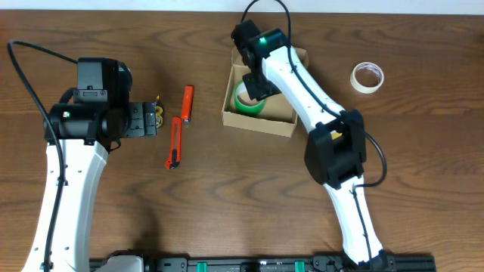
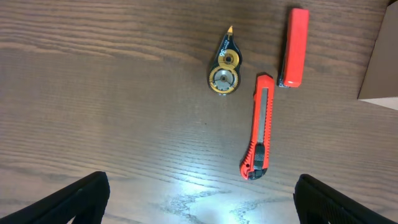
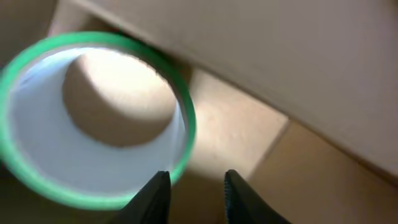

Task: Pack container
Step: 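Open the right gripper and withdraw toward the beige tape roll, then grasp the beige masking tape roll with the right gripper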

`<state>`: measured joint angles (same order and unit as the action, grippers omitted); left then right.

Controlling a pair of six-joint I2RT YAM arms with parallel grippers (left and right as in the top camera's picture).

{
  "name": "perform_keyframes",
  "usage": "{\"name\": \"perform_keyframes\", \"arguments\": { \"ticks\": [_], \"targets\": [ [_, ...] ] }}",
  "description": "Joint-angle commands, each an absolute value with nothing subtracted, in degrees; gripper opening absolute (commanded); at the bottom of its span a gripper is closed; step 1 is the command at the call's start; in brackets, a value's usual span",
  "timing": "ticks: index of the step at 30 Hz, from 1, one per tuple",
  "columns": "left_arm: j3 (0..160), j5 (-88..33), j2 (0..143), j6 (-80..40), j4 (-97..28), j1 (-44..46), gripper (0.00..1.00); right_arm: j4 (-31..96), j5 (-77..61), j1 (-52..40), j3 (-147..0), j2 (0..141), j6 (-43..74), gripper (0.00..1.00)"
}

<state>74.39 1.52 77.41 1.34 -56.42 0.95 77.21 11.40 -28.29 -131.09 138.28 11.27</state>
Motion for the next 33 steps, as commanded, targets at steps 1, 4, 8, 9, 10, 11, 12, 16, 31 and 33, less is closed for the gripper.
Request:
{"name": "perform_keyframes", "arguments": {
  "ticks": [1, 4, 8, 9, 10, 11, 12, 16, 31, 33],
  "targets": [
    [75.6, 1.9, 77.5, 1.7, -56.6, 0.7, 0.96, 77.8, 11.9, -28.5, -134.0, 127.8, 10.6, 0.3],
    [75.6, 1.9, 77.5, 1.7, -56.6, 0.7, 0.95, 77.8, 12.3, -27.7, -134.0, 121.2, 10.6, 0.32],
    [75.6, 1.9, 77.5, 1.7, -56.6, 0.7, 0.95, 77.8, 15.1, -24.8, -134.0, 114.5, 10.7, 0.35],
    [75.6, 1.9, 77.5, 1.7, -56.6, 0.7, 0.95, 77.8, 15.6, -23.6, -134.0, 113.5, 10.7, 0.36],
    [75.6, 1.9, 77.5, 1.8, -56.6, 0.7, 0.95, 77.8, 15.6, -22.1, -134.0, 112.7, 10.7, 0.38],
    [75.6, 1.9, 77.5, 1.7, -56.6, 0.7, 0.95, 77.8, 15.6, -20.5, -134.0, 112.3, 11.2, 0.39],
    [75.6, 1.9, 77.5, 1.7, -56.6, 0.7, 0.95, 77.8, 15.6, -18.5, -134.0, 112.2, 11.8, 0.4],
    [75.6, 1.9, 77.5, 1.7, -56.6, 0.7, 0.95, 77.4, 15.1, -11.2, -133.0, 113.8, 15.0, 0.43],
    [75.6, 1.9, 77.5, 1.7, -56.6, 0.7, 0.95, 77.6, 3.1, 7.9, -132.6, 132.9, 25.8, 0.48],
    [75.6, 1.9, 77.5, 1.7, -56.6, 0.7, 0.95, 77.7, 2.9, 9.6, -132.6, 135.2, 26.2, 0.49]
  ]
}}
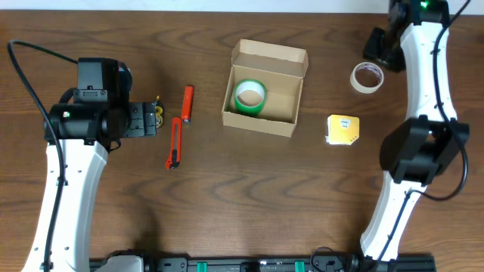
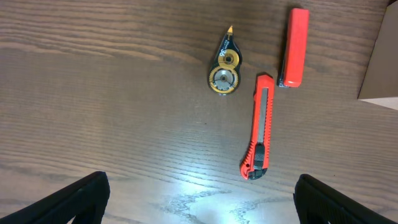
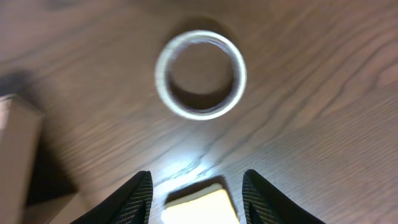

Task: Pack container
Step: 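Grasp the beige masking tape roll with the right gripper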

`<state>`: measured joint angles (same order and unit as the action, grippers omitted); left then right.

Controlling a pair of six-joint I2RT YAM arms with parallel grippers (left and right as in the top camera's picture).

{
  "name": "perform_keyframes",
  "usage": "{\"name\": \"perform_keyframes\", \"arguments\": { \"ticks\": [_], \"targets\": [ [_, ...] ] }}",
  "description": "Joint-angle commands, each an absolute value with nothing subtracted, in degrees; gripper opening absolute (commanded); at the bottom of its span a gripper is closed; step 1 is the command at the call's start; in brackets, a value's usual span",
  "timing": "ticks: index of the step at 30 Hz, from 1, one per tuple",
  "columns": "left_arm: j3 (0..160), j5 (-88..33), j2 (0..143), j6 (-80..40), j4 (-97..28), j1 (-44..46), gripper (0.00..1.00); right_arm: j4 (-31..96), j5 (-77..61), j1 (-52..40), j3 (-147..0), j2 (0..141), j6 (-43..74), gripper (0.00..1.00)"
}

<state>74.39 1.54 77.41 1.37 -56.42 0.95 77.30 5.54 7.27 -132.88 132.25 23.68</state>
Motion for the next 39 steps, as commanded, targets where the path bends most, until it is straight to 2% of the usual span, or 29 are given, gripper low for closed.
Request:
{"name": "perform_keyframes", "arguments": {
  "ticks": [1, 8, 30, 33, 35, 36, 39],
  "targets": [
    [75.6, 1.9, 77.5, 1.7, -56.6, 0.7, 0.95, 77.7, 3.0, 10.3, -132.6, 136.2, 26.3, 0.5],
    [75.6, 1.9, 77.5, 1.7, -56.6, 0.7, 0.95, 77.5, 2.7, 13.8, -132.6, 141.0, 26.6, 0.51],
    [75.6, 1.9, 77.5, 1.7, -56.6, 0.7, 0.96, 71.9, 3.2, 13.5, -132.6, 149.1, 26.6, 0.55],
    [75.6, 1.9, 77.5, 1.7, -56.6, 0.7, 0.95, 71.2, 3.2, 13.5, -132.6, 149.2, 26.5, 0.43],
    [75.6, 1.9, 77.5, 1.7, -56.6, 0.7, 0.95, 70.9, 3.2, 13.5, -132.6, 149.2, 26.5, 0.21],
    [75.6, 1.9, 77.5, 1.8, -56.6, 0.7, 0.95, 70.8, 3.2, 13.5, -132.6, 149.2, 26.5, 0.14],
    [75.6, 1.9, 77.5, 1.7, -56.6, 0.7, 0.95, 70.9, 3.2, 13.5, -132.6, 149.2, 26.5, 0.03]
  ]
}}
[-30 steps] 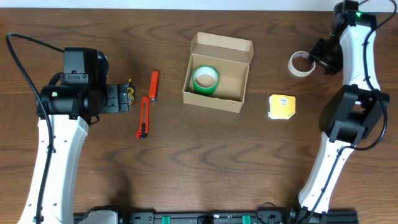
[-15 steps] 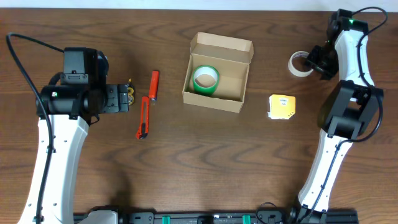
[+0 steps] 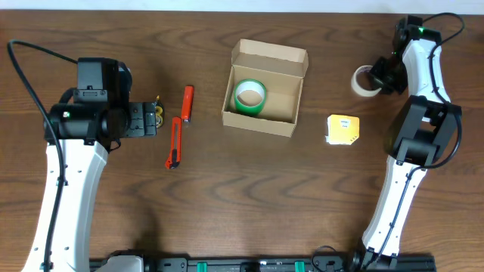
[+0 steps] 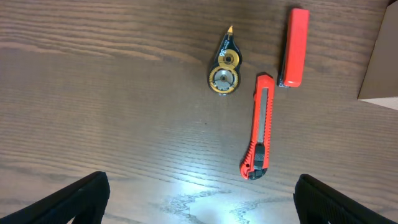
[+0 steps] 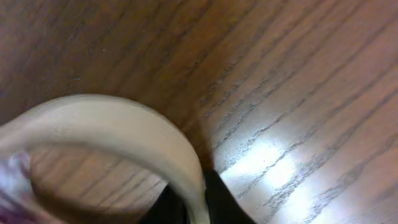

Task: Pack container
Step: 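Grasp the beige masking tape roll with the right gripper, then carry the beige tape roll into the box beside the green roll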

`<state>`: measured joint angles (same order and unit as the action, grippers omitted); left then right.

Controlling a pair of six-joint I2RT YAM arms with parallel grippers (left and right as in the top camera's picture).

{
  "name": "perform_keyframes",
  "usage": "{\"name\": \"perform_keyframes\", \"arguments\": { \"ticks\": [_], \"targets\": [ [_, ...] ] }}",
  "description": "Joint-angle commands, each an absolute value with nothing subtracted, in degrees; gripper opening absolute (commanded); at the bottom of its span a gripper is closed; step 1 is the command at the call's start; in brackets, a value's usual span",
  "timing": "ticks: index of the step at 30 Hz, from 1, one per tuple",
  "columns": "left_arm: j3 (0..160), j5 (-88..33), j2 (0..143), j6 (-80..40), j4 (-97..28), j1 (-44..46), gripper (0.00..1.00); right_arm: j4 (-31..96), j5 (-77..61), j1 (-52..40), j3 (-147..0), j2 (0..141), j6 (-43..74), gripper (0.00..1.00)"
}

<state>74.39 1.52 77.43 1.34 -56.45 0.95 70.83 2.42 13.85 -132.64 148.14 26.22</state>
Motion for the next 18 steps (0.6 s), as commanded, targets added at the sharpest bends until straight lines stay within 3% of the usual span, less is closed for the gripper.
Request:
{"name": "perform_keyframes", "arguments": {
  "ticks": [1, 11, 18],
  "targets": [
    [75.6, 1.9, 77.5, 1.7, -56.6, 0.7, 0.95, 71.1, 3.2, 13.5, -132.6, 149.2, 26.5, 0.01],
    [75.6, 1.9, 77.5, 1.7, -56.6, 0.7, 0.95, 76.2, 1.1, 13.2, -133.1, 147.6, 24.1, 0.01],
    [75.6, 1.9, 77.5, 1.7, -56.6, 0.7, 0.95, 77.4, -0.9, 10.0, -133.1, 136.9, 21.5, 0.01]
  ]
}}
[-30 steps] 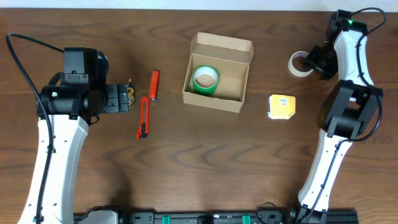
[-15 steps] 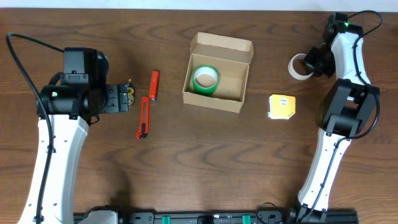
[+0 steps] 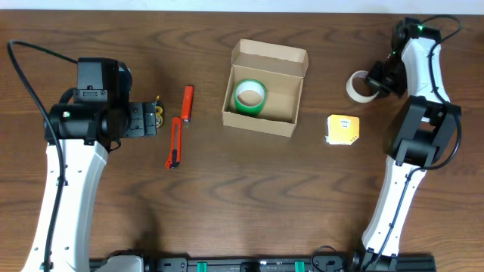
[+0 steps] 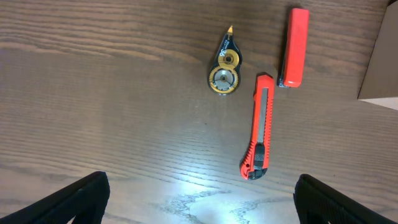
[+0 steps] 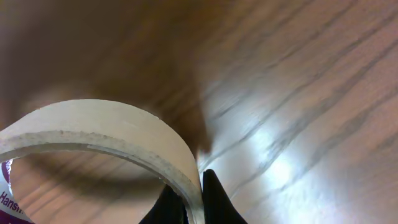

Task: Pack container
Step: 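Carry the beige tape roll into the box beside the green roll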

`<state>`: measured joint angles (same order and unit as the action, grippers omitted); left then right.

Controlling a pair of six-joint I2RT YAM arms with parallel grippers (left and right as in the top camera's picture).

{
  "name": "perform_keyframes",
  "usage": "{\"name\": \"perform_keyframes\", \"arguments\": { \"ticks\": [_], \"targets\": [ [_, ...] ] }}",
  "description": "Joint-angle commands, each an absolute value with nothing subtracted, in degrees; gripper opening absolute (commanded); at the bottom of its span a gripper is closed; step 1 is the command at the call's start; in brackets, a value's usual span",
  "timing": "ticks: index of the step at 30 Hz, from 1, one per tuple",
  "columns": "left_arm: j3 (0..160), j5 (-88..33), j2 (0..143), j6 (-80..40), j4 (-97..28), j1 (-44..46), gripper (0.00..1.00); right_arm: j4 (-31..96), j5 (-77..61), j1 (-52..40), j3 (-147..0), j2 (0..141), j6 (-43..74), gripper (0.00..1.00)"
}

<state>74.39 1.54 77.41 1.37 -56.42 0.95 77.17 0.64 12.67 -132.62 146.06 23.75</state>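
Observation:
An open cardboard box [image 3: 257, 122] stands mid-table with a green tape roll [image 3: 249, 97] inside. At the back right my right gripper [image 3: 377, 78] [image 5: 194, 200] is shut on the wall of a white tape roll [image 3: 358, 85] [image 5: 106, 121], one finger inside the ring and one outside; the roll is tilted, with its gripped side raised. A yellow note pad [image 3: 342, 129] lies right of the box. My left gripper [image 3: 148, 121] [image 4: 202, 199] hangs open and holds nothing, above a red box cutter [image 4: 259, 127], a red stapler [image 4: 294, 46] and a correction-tape dispenser [image 4: 225, 65].
The box's back flap [image 3: 271, 53] stands up. The red tools lie left of the box, between it and the left arm. The right arm reaches along the table's right edge to the back.
The white roll, gripped at its wall, has shifted a little to the left and tilted up from the table. The left arm and all other things are unchanged.
My right gripper was low inside the box beside the green roll. Then it was open above the white roll at the back right, the green roll left in the box. Then it was shut on the white roll's wall, and now holds it tilted up.

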Motion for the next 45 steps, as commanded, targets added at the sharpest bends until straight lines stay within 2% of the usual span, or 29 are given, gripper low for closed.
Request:
{"name": "perform_keyframes", "arguments": {
  "ticks": [1, 6, 12, 15, 21, 35, 45],
  "targets": [
    [75.6, 1.9, 77.5, 1.7, -56.6, 0.7, 0.95, 77.4, -1.0, 9.2, -133.1, 135.0, 20.8, 0.01],
    [75.6, 1.9, 77.5, 1.7, -56.6, 0.7, 0.95, 77.4, -0.9, 2.9, -133.1, 123.1, 17.4, 0.02],
    [75.6, 1.9, 77.5, 1.7, -56.6, 0.7, 0.95, 77.3, 0.0, -9.5, -133.1, 112.0, 11.9, 0.01],
    [75.6, 1.9, 77.5, 1.7, -56.6, 0.7, 0.95, 77.2, 3.5, -17.4, -133.1, 110.1, 9.0, 0.01],
    [75.6, 1.9, 77.5, 1.7, -56.6, 0.7, 0.95, 76.2, 10.6, -26.5, -133.0, 113.1, 7.8, 0.01],
    [75.6, 1.9, 77.5, 1.7, -56.6, 0.7, 0.95, 70.7, 10.3, -28.9, -133.0, 131.9, 9.2, 0.01],
    [75.6, 1.9, 77.5, 1.7, -56.6, 0.7, 0.95, 70.9, 10.3, -28.5, -133.0, 137.0, 9.4, 0.01]
  ]
}}
